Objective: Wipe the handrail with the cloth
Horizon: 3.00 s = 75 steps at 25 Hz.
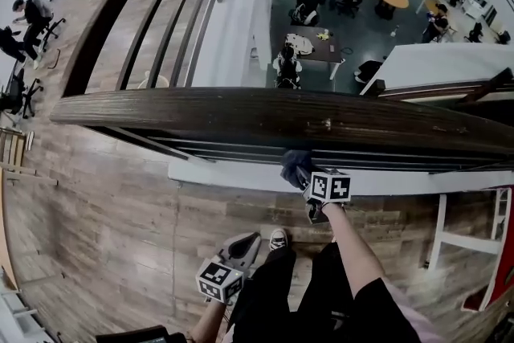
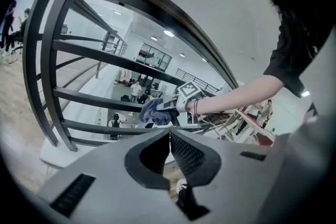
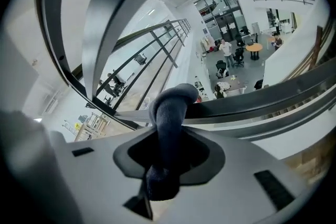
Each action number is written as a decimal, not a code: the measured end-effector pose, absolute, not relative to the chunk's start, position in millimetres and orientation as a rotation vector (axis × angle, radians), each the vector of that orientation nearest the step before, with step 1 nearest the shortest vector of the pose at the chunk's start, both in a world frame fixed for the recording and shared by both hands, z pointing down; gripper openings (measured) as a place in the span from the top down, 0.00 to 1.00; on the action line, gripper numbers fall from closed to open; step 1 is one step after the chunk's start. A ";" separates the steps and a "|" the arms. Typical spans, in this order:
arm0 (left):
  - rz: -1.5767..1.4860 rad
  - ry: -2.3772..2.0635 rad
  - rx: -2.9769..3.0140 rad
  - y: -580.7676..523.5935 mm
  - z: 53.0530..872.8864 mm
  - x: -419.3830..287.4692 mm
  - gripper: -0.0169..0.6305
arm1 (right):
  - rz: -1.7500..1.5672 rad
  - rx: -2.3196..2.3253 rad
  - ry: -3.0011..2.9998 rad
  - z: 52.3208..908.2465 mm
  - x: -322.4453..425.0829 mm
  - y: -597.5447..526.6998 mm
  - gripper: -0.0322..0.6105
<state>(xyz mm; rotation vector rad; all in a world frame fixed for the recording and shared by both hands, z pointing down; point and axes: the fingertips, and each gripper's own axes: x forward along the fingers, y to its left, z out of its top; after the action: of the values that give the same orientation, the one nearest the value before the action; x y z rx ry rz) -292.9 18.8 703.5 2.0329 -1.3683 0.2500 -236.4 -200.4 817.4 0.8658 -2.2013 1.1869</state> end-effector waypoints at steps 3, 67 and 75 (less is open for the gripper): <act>0.262 -1.334 2.053 9.6 706.4 -272.4 0.97 | 1.219 0.915 -2.186 822.5 -208.7 -211.4 0.79; 0.589 -0.728 2.320 -166.1 740.5 257.5 0.97 | 1.328 1.818 -1.874 834.0 628.1 -398.9 0.79; 0.516 -0.734 2.375 -157.5 715.4 252.4 0.97 | 1.323 1.844 -2.030 784.8 579.2 -343.3 0.79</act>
<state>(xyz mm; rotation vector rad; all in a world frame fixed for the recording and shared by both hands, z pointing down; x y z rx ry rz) 252.4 -157.5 715.4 2.3753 -0.7337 0.5161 579.2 -343.3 784.8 1.8441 -2.0304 1.3226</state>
